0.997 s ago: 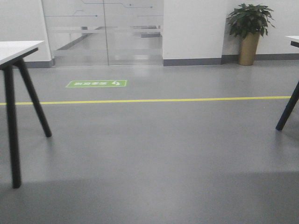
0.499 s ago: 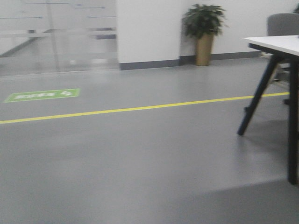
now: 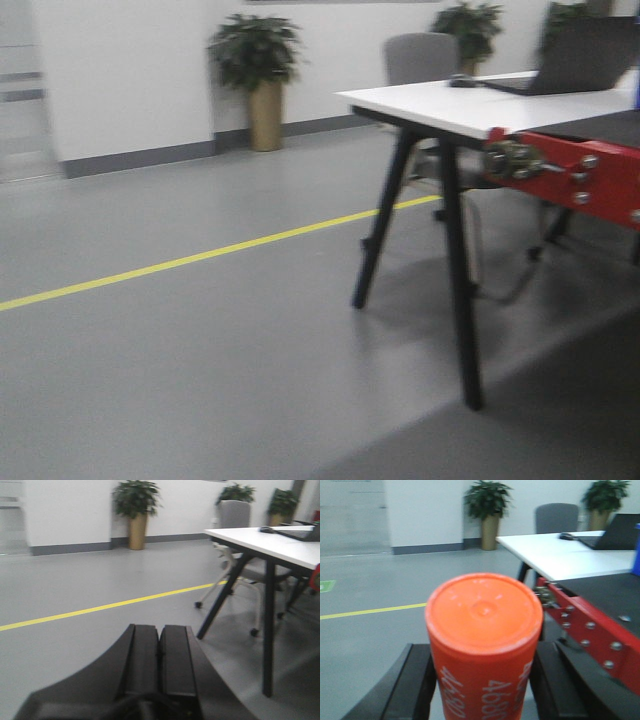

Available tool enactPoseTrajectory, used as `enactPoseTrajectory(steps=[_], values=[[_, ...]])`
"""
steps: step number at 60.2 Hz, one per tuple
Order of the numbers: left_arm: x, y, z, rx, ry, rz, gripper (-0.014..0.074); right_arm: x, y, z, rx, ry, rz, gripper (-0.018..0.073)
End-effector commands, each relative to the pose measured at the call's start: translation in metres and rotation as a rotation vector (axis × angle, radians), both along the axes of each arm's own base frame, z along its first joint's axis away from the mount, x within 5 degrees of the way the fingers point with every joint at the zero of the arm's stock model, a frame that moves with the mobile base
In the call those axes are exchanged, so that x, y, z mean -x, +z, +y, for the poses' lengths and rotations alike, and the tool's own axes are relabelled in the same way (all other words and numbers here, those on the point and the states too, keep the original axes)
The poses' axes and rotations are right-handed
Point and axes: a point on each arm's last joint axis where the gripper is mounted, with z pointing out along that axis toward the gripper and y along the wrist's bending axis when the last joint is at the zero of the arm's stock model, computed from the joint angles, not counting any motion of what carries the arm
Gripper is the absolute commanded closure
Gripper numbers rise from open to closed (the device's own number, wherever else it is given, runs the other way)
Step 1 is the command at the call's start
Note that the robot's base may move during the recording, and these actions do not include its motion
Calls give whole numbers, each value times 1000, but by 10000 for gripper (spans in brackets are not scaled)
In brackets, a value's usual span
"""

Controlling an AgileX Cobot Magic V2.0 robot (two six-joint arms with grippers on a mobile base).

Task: Grab orange capacitor from left shelf to right conveyor
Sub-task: 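Drive the base to the red conveyor table, holding the capacitor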

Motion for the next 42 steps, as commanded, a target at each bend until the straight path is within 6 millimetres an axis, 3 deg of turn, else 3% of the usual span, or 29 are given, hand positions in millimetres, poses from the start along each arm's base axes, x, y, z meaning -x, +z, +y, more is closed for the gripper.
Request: enactPoseTrajectory(steps=[1, 42], values=[[2, 9, 0, 9, -5, -103, 701, 1, 16, 0, -13, 0, -101, 496], [2, 9, 0, 9, -5, -103, 701, 1, 16, 0, -13, 0, -101, 496]])
